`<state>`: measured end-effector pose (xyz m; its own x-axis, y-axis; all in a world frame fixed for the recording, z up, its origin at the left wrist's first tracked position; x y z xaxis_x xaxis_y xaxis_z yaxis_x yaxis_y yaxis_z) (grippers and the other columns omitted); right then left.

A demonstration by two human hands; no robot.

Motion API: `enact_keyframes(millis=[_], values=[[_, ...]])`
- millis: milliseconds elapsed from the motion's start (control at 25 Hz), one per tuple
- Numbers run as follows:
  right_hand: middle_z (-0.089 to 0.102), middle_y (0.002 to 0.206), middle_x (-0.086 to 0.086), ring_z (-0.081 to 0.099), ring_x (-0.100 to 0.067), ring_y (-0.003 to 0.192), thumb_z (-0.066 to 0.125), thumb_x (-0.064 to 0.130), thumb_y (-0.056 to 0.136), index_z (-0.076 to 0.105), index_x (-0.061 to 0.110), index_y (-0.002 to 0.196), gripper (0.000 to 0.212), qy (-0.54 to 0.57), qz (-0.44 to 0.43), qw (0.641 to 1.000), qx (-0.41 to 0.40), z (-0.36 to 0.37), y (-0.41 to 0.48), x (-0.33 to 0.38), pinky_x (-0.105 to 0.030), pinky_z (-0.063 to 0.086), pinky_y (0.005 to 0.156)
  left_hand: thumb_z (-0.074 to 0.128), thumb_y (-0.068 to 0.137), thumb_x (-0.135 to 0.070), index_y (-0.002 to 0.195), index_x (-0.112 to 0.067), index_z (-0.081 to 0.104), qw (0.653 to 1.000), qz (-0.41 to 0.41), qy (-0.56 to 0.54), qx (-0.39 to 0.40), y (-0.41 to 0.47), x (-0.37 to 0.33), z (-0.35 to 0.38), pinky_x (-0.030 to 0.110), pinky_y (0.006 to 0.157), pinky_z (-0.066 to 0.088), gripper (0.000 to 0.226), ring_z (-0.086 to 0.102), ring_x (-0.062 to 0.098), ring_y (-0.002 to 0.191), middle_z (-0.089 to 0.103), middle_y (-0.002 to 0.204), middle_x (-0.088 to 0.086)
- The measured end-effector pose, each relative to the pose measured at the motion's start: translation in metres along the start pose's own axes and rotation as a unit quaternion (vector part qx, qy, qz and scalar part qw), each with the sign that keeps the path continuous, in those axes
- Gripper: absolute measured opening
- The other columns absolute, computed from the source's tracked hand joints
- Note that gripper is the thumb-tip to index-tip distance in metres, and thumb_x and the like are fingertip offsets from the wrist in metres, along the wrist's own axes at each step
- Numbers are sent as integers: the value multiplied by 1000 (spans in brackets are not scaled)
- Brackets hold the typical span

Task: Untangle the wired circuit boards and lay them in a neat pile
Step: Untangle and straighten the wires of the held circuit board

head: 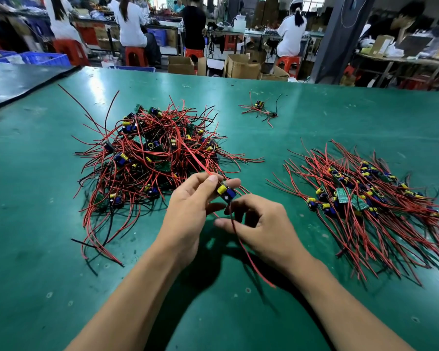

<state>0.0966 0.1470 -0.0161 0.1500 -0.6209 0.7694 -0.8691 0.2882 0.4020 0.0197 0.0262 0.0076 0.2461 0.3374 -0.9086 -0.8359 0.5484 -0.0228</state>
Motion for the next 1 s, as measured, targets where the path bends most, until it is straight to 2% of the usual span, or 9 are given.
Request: enact_keyframes(millis=[80, 200, 360, 440, 560, 600, 680, 840, 1000], values=[[56, 62, 17, 47, 0, 54, 75, 52, 80, 62, 31, 74, 25, 48, 12, 999, -16, 1, -1, 5, -11, 33, 54, 50, 100, -16, 91, -14, 56, 1000, -6, -17, -12, 1, 1, 0, 50, 93, 49, 11, 68, 33, 101, 74, 103, 15], [56, 64, 10, 45, -7, 56, 64, 48, 91, 63, 29, 75, 25, 166, 77, 980, -73, 1, 1, 8, -22, 37, 55, 57, 94, -18, 91, -16, 59, 999, -4, -31, -4, 2, 2, 0, 40, 87, 53, 4, 71, 23, 97, 76, 100, 12], [53, 64, 1, 34, -9, 44, 66, 31, 91, 62, 21, 69, 25, 405, 169, 894, -93, -3, 7, 9, -22, 25, 43, 66, 77, -18, 96, -18, 67, 994, -48, -86, 51, 2, 5, -3, 34, 83, 57, 18, 72, 22, 95, 75, 100, 8], [51, 62, 4, 33, -7, 42, 70, 35, 85, 62, 22, 68, 22, 454, 208, 866, -31, -12, 7, 9, -20, 22, 44, 64, 77, -18, 99, -15, 66, 988, -107, -77, 74, 1, 8, -2, 28, 69, 59, 23, 72, 19, 75, 74, 87, 5], [54, 64, 4, 43, -8, 51, 76, 41, 71, 68, 22, 68, 21, 458, 255, 848, 77, -17, 3, 6, -22, 28, 51, 61, 83, -35, 84, -13, 75, 971, -197, -61, 121, -4, 9, 3, 21, 50, 53, 27, 61, 13, 50, 66, 67, 4], [57, 68, 2, 48, -11, 57, 78, 39, 68, 69, 22, 70, 20, 464, 263, 840, 95, -18, 2, 5, -24, 33, 57, 61, 83, -39, 80, -14, 77, 966, -210, -50, 142, -5, 10, 4, 21, 50, 53, 30, 62, 13, 51, 67, 68, 4], [62, 71, 1, 54, -12, 60, 78, 36, 71, 70, 23, 73, 15, 467, 263, 837, 111, -19, 1, 4, -26, 43, 61, 66, 81, -33, 86, -13, 77, 965, -200, -46, 165, -8, 12, 5, 24, 56, 56, 23, 67, 16, 60, 71, 78, 7], [64, 75, 0, 56, -15, 62, 75, 27, 83, 72, 27, 82, 3, 410, 256, 870, 98, -21, 4, 1, -27, 44, 57, 72, 75, -18, 88, -7, 66, 976, -167, -24, 140, -6, 17, 0, 30, 66, 60, 19, 71, 23, 67, 72, 84, 13], [74, 91, -14, 69, -23, 73, 69, 30, 87, 77, 16, 106, 25, 404, 256, 873, 98, -16, 3, 0, -33, 60, 66, 72, 74, -12, 84, -5, 74, 980, -152, 35, 121, -4, 19, 0, 26, 58, 58, 13, 69, 19, 63, 72, 81, 16]])
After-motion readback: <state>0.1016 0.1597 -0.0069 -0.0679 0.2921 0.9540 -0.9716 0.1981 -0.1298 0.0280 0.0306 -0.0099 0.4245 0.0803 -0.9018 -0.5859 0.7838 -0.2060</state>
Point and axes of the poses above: each hand's wrist, its own y-axis towards the middle knuckle, its own z-axis out of the palm, x = y × z, the point moved 2 cm from there along y, towards the middle knuckle
